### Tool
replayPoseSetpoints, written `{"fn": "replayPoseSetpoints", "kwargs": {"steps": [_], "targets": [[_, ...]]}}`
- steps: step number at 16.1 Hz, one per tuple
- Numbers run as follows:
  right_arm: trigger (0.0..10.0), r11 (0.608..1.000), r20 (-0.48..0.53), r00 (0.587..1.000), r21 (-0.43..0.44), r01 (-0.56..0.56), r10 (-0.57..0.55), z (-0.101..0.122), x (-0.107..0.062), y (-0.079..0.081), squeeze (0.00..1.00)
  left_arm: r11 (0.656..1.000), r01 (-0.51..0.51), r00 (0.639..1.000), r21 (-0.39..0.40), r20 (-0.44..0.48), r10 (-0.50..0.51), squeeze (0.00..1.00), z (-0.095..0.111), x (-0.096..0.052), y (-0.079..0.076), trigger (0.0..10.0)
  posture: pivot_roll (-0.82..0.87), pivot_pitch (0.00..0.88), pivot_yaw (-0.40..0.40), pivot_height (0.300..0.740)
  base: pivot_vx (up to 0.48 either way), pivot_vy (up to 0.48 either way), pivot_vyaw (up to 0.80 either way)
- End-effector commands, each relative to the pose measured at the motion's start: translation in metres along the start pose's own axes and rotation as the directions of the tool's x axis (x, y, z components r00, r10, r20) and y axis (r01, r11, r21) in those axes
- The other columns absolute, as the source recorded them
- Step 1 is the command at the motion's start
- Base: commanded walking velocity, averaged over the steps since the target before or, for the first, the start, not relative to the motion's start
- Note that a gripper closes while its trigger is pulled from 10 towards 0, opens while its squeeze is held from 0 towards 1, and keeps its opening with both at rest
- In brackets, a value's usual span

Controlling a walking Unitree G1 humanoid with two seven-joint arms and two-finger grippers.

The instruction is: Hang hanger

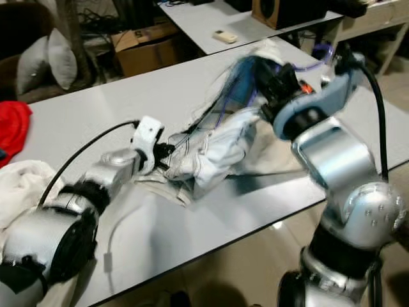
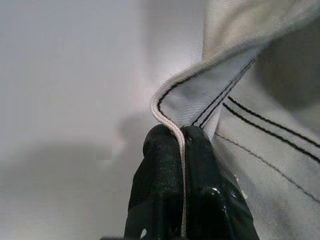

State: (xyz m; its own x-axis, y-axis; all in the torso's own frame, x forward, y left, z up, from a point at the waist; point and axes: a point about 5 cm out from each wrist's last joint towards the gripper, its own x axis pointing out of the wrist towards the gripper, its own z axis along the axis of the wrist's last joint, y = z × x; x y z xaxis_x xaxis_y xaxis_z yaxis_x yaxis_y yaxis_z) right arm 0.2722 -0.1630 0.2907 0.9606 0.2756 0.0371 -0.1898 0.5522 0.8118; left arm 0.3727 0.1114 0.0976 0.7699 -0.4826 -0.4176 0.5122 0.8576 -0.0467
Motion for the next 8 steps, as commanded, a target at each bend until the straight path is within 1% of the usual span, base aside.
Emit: {"fn": "replayPoseSetpoints", "kwargs": {"steps": [1,2,3,4,5,6,7,8], "targets": [[10.0,0.994,0.058,0.992,-0.012,-0.113,0.113,0.013,-0.005,0.021,0.0,0.999,-0.013,0.996,-0.034,-0.087,0.01,0.0,-0.03,-0.009,0.011,3.3,-0.13,0.0,0.087,0.74,0.0,0.0,0.0],[10.0,0.994,0.039,0.994,-0.043,-0.1,0.101,0.014,0.0,0.019,0.0,0.997,0.021,0.998,-0.068,-0.049,-0.024,0.0,-0.032,-0.011,0.009,10.0,-0.13,0.0,0.08,0.74,0.0,0.0,0.0],[10.0,0.992,0.022,0.995,-0.085,-0.093,0.095,0.013,0.004,0.017,0.0,0.989,0.063,0.998,-0.135,0.014,-0.062,0.07,-0.031,-0.013,0.01,10.0,-0.13,0.0,0.078,0.74,0.0,0.0,0.0],[10.0,0.991,0.017,0.996,-0.102,-0.089,0.092,0.012,0.006,0.016,0.0,0.981,0.086,0.996,-0.175,0.051,-0.078,1.0,-0.028,-0.014,0.01,10.0,-0.13,0.0,0.073,0.74,0.0,0.0,0.0],[10.0,0.989,-0.007,0.998,-0.134,-0.07,0.069,0.01,0.012,0.01,0.0,0.957,0.167,0.978,-0.239,0.161,-0.131,1.0,-0.021,-0.021,0.012,10.0,-0.11,0.0,0.057,0.74,0.0,0.0,0.0],[10.0,0.988,-0.012,0.998,-0.137,-0.067,0.066,0.009,0.013,0.009,0.0,0.953,0.181,0.974,-0.244,0.178,-0.14,1.0,-0.02,-0.022,0.012,10.0,-0.11,0.0,0.054,0.74,0.0,0.0,0.0],[10.0,0.982,-0.037,0.998,-0.18,-0.057,0.051,0.005,0.016,0.006,0.0,0.953,0.202,0.966,-0.226,0.204,-0.156,1.0,-0.019,-0.028,0.012,10.0,-0.09,0.0,0.038,0.74,0.0,0.0,0.0],[10.0,0.978,-0.062,0.997,-0.198,-0.06,0.048,0.0,0.019,0.005,0.0,0.961,0.212,0.958,-0.175,0.23,-0.17,1.0,-0.018,-0.034,0.01,10.0,-0.09,0.0,0.029,0.74,0.0,0.0,0.0]]}}
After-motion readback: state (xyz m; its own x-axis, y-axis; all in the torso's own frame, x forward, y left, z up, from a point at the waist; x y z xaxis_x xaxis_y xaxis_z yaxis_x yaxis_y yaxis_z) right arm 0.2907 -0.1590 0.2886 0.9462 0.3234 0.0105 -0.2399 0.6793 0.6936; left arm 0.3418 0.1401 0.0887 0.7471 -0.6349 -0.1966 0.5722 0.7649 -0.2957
